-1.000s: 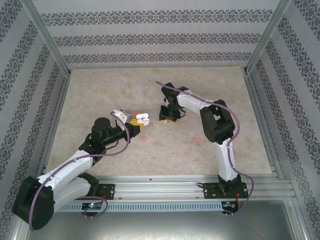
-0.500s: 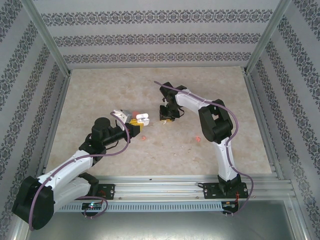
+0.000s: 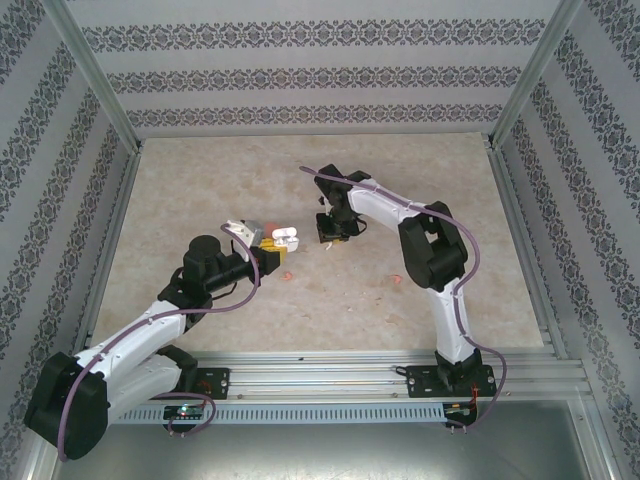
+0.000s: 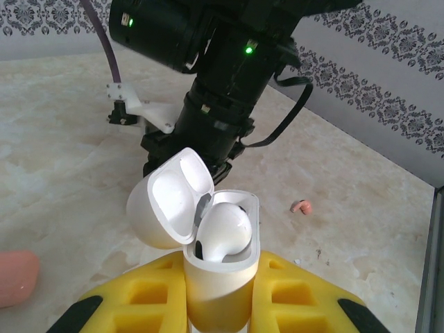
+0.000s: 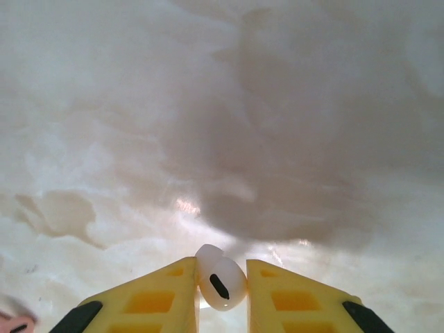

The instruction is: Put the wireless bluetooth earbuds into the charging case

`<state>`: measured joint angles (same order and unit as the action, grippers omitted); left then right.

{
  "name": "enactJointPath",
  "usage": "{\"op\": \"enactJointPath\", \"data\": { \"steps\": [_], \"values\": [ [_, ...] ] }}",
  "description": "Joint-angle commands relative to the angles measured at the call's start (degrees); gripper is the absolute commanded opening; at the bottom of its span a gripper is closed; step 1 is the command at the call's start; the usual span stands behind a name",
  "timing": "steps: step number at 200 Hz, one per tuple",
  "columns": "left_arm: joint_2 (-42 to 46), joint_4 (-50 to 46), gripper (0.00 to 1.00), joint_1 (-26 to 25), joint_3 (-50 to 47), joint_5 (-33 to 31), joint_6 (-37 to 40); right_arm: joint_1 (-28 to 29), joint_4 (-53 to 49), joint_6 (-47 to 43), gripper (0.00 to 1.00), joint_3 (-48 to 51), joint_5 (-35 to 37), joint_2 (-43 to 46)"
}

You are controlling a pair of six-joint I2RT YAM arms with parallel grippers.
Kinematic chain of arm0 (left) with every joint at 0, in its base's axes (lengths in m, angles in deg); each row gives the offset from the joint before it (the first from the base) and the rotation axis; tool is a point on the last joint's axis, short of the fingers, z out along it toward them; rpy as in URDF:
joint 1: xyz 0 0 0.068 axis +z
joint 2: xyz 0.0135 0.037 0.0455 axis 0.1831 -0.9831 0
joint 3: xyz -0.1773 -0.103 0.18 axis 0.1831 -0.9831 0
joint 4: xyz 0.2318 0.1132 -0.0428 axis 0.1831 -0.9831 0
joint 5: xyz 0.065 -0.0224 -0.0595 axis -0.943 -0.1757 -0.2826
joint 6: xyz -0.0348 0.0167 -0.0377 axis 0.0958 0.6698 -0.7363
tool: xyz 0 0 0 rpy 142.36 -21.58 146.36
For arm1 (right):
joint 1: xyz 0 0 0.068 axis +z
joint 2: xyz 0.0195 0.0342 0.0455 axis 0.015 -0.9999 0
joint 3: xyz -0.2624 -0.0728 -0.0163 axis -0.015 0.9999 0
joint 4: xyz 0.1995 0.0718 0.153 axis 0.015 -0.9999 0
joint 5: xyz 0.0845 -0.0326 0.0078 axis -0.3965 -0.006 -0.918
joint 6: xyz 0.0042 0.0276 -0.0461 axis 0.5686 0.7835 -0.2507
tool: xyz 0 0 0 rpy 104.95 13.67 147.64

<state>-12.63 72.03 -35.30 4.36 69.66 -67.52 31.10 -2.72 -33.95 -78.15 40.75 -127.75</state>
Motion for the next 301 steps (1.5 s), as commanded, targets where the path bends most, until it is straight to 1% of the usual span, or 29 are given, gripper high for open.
{"op": "enactJointPath", "data": {
  "steps": [1,51,93,112,152,199,244,282,301],
  "values": [
    [1.0,3.3,0.0,-0.3,-0.8,1.1,-0.1,1.3,-2.2,-4.0,0.2,1.1,4.5,6.3],
    [-0.2,5.6,0.0,-0.3,-0.2,1.8,-0.9,3.0,0.9,-7.8,0.2,5.3,8.6,15.8],
    [-3.7,13.9,0.0,-0.5,-1.3,2.5,-6.6,5.7,3.4,-11.2,0.19,8.5,11.3,22.8],
    [-5.9,15.3,0.0,-0.7,-0.9,3.5,-7.8,6.9,5.1,-11.7,0.19,10.6,11.7,25.9],
    [-7.6,9.8,0.0,-3.1,3.4,2.9,-6.1,7.2,10.1,-10.3,0.19,14.8,11.1,32.2],
    [-8.5,9.3,0.0,-5.1,5.7,1.9,-6.6,7.4,12.8,-11.6,0.19,16.6,12.0,39.9],
    [-6.0,1.8,0.0,-5.2,9.4,2.4,-2.2,8.4,20.4,-13.1,0.19,21.5,10.0,47.6],
    [-5.2,1.5,0.0,-5.2,11.0,3.3,-2.0,10.8,25.0,-17.2,0.19,22.3,8.1,50.7],
    [-5.0,3.8,0.0,-5.1,10.9,4.7,-2.1,12.5,27.0,-19.9,0.23,23.0,7.6,51.9]
  ]
}}
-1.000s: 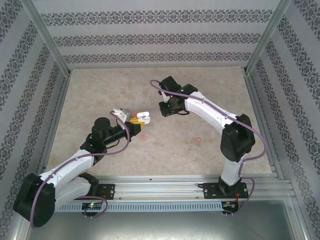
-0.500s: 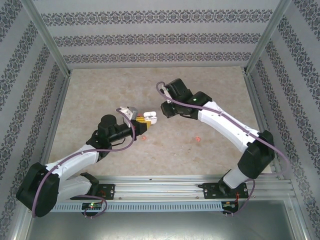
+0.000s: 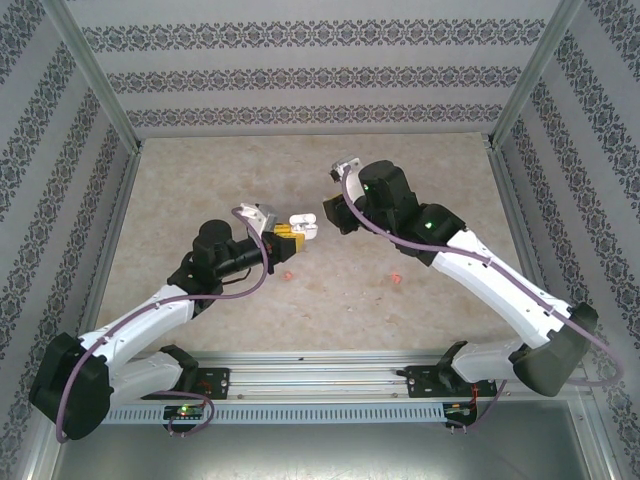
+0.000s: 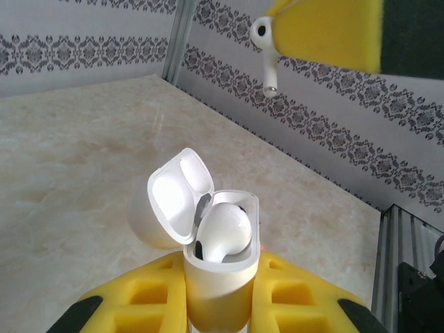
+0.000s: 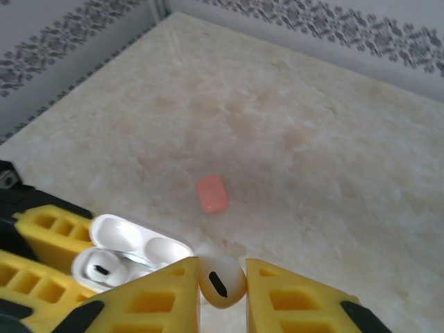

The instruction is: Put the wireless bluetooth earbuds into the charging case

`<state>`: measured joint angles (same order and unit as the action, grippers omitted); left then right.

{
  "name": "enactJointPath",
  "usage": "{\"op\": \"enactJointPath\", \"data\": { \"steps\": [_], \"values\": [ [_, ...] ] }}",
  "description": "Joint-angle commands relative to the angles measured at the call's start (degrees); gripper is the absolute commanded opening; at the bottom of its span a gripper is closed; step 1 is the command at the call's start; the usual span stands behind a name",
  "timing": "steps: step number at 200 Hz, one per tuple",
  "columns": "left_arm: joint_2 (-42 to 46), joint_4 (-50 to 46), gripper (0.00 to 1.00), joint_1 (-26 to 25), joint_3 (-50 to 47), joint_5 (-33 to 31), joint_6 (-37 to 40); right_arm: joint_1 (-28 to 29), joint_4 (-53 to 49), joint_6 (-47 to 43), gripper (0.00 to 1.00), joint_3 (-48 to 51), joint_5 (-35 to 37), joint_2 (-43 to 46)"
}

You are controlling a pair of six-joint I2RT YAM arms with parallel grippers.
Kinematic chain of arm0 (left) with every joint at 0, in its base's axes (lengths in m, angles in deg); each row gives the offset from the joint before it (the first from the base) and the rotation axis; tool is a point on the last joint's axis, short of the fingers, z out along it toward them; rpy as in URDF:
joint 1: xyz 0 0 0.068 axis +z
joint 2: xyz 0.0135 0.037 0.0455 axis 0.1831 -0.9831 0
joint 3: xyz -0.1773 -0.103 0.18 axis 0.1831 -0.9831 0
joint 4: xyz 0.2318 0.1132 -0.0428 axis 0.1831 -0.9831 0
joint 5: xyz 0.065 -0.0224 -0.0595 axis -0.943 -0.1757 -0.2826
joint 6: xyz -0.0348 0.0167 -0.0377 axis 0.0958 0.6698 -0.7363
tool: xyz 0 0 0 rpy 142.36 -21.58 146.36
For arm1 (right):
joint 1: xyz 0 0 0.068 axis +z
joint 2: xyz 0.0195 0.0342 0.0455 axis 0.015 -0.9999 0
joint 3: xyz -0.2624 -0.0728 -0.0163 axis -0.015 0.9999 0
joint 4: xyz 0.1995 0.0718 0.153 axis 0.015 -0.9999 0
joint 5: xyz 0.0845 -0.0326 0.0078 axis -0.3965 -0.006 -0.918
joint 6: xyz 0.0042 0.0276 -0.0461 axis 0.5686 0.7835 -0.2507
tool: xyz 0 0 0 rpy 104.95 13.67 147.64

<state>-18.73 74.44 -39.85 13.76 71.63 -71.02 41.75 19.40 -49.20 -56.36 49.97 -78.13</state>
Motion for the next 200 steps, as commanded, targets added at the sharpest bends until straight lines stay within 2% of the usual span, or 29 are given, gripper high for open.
{"op": "enactJointPath", "data": {
  "steps": [1,47,104,200],
  "values": [
    [1.1,1.5,0.0,-0.6,1.4,2.8,1.4,1.9,5.0,-4.8,0.23,1.3,-1.6,2.4],
    [1.1,4.0,0.0,-0.5,2.0,6.4,0.6,3.2,4.4,-9.4,0.22,0.6,-4.0,3.2],
    [1.6,6.0,0.0,-0.6,1.5,7.5,-2.2,3.4,2.0,-11.7,0.21,-0.1,-5.7,2.8],
    [1.4,2.5,0.0,-0.6,4.6,11.5,-2.3,3.7,-4.3,-17.3,0.19,-1.8,-5.7,4.8]
  ]
}}
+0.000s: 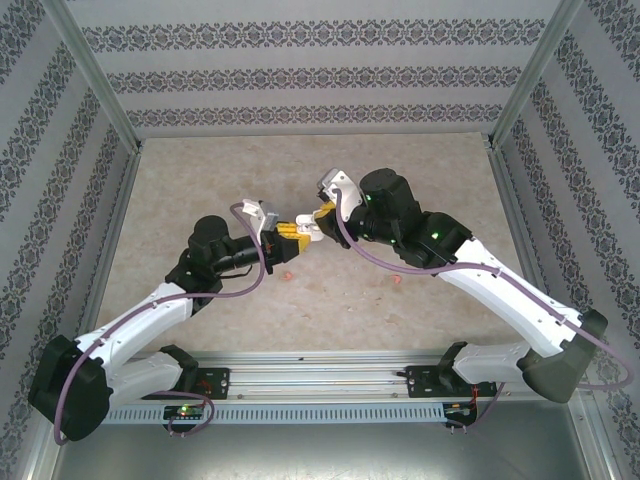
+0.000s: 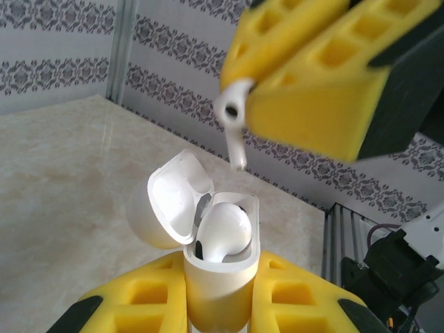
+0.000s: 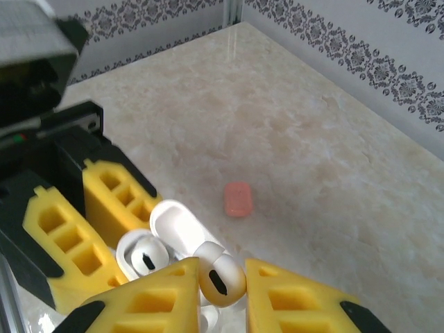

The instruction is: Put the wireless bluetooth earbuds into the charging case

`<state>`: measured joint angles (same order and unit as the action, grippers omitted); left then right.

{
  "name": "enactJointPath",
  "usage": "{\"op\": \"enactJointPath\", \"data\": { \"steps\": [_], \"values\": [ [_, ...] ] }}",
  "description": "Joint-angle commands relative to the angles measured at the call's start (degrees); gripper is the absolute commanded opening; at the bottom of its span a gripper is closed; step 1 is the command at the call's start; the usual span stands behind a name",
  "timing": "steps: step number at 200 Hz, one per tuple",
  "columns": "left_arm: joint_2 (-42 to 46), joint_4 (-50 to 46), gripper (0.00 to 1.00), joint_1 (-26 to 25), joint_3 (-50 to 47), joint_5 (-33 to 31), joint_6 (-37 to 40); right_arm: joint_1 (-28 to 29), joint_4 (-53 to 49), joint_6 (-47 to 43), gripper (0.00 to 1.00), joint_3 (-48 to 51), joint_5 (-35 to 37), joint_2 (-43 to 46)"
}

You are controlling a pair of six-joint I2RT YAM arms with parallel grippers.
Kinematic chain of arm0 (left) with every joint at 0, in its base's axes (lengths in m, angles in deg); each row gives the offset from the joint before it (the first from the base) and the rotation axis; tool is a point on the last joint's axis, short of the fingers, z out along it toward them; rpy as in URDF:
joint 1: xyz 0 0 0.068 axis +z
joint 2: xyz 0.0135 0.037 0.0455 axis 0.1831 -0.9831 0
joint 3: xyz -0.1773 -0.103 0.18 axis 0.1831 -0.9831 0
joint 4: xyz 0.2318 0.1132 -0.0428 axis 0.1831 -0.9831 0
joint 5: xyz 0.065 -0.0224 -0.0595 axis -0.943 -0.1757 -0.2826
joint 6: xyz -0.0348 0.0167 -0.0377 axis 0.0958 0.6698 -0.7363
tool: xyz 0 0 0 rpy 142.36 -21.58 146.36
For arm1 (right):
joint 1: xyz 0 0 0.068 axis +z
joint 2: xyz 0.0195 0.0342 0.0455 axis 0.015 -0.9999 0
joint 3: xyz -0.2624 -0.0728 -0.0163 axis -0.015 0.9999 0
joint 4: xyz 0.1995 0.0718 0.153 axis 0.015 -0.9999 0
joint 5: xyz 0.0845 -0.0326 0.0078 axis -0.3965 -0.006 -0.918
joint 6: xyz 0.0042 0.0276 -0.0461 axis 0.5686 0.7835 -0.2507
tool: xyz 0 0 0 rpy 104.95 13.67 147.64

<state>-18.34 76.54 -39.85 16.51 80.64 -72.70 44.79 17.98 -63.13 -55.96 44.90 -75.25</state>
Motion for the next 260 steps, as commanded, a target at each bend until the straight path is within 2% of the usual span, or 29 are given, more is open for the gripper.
{"op": "enactJointPath", "data": {
  "steps": [1,149,260],
  "values": [
    [1.0,0.4,0.0,-0.7,1.8,2.5,-0.6,0.6,-2.9,-3.4,0.19,-2.3,-0.6,2.0],
    [1.5,-0.5,0.0,-0.6,2.8,6.2,-1.9,0.6,-5.4,-7.9,0.18,-2.1,-2.3,3.2],
    [-0.4,2.9,0.0,-0.6,3.5,6.6,-4.2,1.1,-3.5,-6.5,0.18,0.5,-4.1,2.7]
  ]
}}
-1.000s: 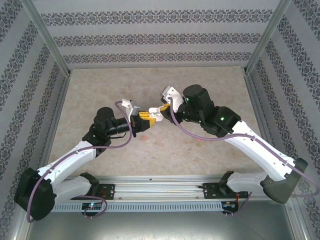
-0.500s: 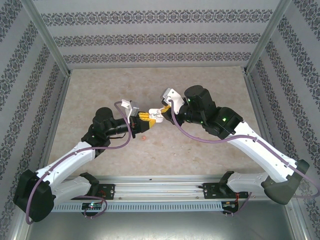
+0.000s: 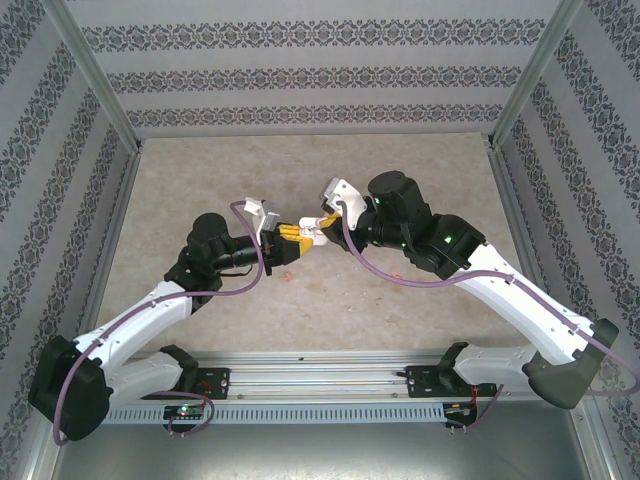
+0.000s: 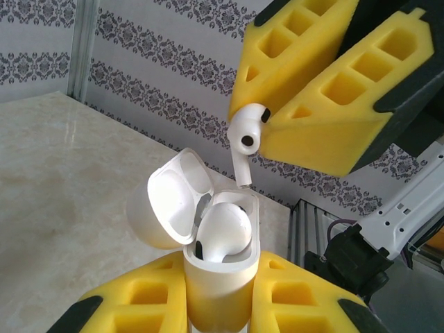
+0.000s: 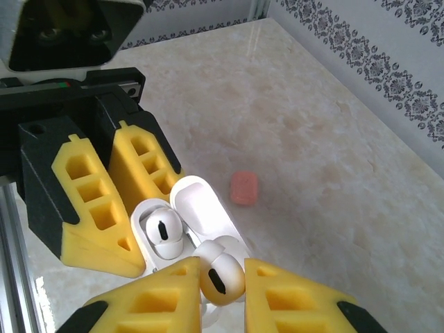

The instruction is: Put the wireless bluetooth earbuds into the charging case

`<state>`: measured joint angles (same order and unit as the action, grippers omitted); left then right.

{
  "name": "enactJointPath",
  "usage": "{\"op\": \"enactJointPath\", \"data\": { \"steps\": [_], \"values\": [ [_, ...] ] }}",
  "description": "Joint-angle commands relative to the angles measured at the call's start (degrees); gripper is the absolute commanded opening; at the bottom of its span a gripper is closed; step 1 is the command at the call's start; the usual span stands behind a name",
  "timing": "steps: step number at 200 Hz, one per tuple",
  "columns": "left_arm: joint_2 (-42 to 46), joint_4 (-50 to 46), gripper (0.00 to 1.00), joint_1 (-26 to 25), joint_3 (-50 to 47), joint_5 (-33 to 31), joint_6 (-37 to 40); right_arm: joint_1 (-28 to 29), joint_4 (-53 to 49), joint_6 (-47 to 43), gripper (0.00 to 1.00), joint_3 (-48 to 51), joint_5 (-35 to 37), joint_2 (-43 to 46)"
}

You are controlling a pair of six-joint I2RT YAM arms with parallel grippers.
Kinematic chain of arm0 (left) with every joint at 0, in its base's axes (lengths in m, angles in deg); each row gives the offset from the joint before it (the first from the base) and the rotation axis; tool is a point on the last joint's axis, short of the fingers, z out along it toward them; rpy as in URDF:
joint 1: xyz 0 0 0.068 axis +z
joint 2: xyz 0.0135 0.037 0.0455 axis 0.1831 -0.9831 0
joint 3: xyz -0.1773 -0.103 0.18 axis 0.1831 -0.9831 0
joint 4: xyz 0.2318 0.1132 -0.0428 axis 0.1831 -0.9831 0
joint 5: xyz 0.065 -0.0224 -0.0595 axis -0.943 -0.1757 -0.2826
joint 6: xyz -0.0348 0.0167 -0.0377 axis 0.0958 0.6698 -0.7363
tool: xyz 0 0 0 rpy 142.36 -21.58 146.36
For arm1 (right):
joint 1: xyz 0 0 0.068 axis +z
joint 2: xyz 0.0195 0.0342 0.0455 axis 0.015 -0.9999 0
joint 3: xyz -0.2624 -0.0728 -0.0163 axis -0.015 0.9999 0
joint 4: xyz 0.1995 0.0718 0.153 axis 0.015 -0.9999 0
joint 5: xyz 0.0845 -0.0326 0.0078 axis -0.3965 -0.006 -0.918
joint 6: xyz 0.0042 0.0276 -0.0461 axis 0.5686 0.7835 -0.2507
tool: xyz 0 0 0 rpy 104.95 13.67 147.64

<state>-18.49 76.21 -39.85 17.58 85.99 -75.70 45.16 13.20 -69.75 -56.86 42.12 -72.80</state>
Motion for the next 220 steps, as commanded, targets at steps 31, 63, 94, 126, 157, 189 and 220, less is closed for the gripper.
{"op": "enactJointPath", "data": {
  "steps": [31,63,94,126,157,189,220],
  "values": [
    [-0.5,4.6,0.0,-0.6,2.4,1.3,-1.9,0.7,0.8,-0.4,0.18,2.8,0.0,0.9],
    [-0.8,6.2,0.0,-0.6,2.3,1.5,-3.1,0.7,0.8,-0.9,0.17,3.7,1.1,1.0],
    [-0.9,6.7,0.0,-0.6,2.3,1.4,-3.4,0.7,1.0,-0.9,0.17,3.9,0.9,1.1],
    [-1.0,6.8,0.0,-0.6,2.6,1.2,-3.5,0.7,-0.2,-0.1,0.2,3.2,-0.8,1.2],
    [-1.1,5.8,0.0,-0.6,3.0,0.7,-3.0,0.7,-1.7,0.9,0.22,3.1,-1.5,1.5],
    [-1.2,5.6,0.0,-0.6,3.3,0.8,-3.1,0.7,-2.1,1.8,0.22,3.4,-2.7,1.8],
    [-0.9,5.3,0.0,-0.6,3.4,0.6,-3.2,0.7,-2.8,2.9,0.22,3.3,-3.7,1.5]
  ]
}}
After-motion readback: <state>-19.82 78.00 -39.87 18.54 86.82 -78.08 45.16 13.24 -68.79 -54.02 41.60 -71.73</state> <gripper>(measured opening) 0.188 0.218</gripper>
